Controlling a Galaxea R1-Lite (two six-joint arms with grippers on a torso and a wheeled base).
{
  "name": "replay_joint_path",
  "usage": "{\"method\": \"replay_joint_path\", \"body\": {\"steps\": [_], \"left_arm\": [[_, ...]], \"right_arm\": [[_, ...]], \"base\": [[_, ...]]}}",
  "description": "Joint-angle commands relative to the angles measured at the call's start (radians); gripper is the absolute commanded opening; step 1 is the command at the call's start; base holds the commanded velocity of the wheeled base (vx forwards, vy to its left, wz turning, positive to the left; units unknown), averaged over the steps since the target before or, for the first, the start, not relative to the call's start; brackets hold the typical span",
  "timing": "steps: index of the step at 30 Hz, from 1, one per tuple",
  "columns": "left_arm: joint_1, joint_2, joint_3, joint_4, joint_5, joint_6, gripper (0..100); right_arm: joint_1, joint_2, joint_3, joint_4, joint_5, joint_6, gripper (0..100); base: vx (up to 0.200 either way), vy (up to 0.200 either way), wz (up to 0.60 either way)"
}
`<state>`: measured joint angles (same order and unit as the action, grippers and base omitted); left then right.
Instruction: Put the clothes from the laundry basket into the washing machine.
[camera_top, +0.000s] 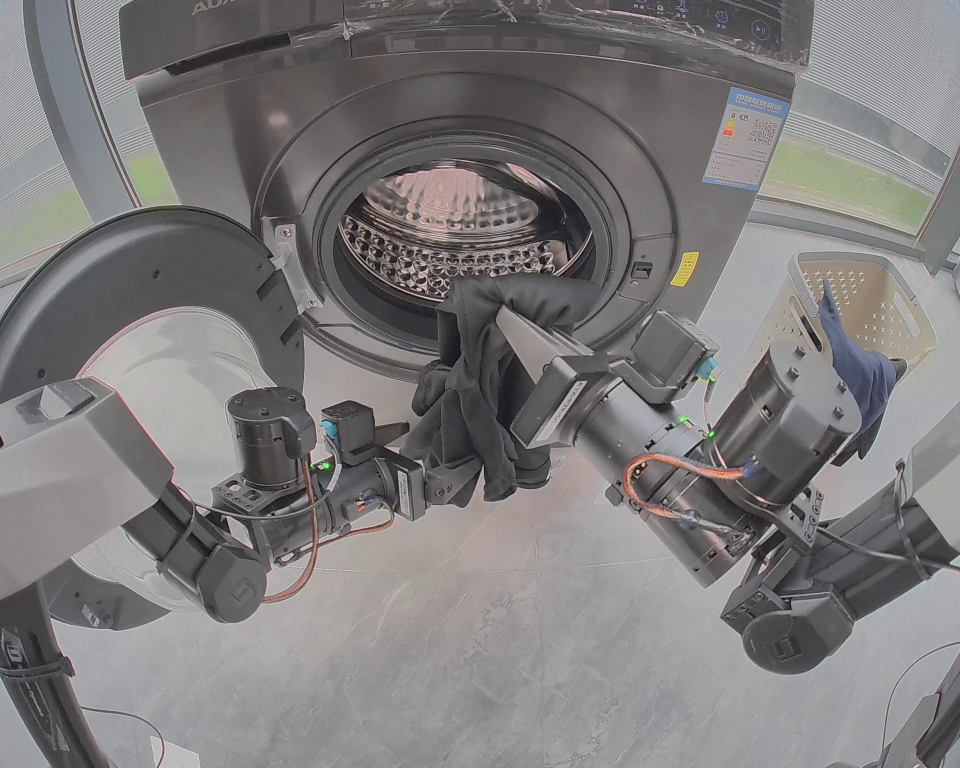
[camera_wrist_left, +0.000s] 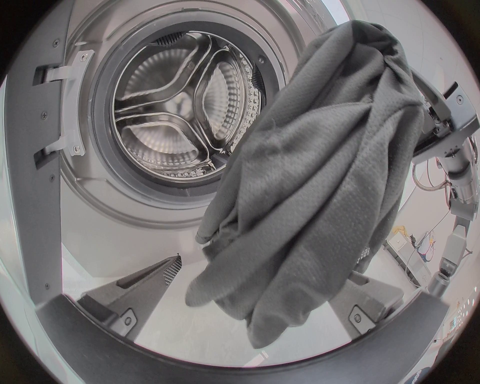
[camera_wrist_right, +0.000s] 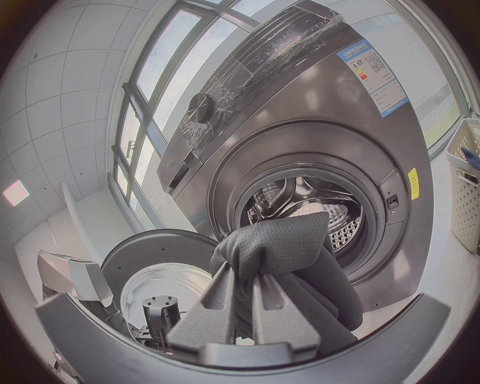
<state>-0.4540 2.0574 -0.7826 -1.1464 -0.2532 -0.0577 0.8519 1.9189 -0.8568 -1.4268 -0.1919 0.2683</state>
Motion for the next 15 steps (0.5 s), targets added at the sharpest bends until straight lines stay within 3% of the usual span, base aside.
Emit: {"method": "replay_joint_path", "body": {"steps": [1, 5, 6, 15], "left_arm": [[0.005, 0.05, -0.032, -0.032, 0.0, -0.001, 100], [-0.003, 0.058, -0.043, -0.058, 0.0, -0.001, 100], [-0.005, 0.059, -0.043, -0.061, 0.0, -0.001, 0], [-0.021, 0.04, 0.012, -0.131, -0.009, -0.001, 0]], "right_arm": [[0.003, -0.006, 0.013, -0.001, 0.002, 0.0, 0], [0.007, -0.008, 0.019, -0.001, 0.002, 0.0, 0], [0.007, -0.006, 0.019, -0.001, 0.002, 0.0, 0], [-0.011, -0.003, 0.041, -0.003, 0.011, 0.0, 0]], "base": [[0.0, 0.0, 0.0], [0.0, 0.0, 0.0], [0.0, 0.0, 0.0], [0.0, 0.0, 0.0]]}}
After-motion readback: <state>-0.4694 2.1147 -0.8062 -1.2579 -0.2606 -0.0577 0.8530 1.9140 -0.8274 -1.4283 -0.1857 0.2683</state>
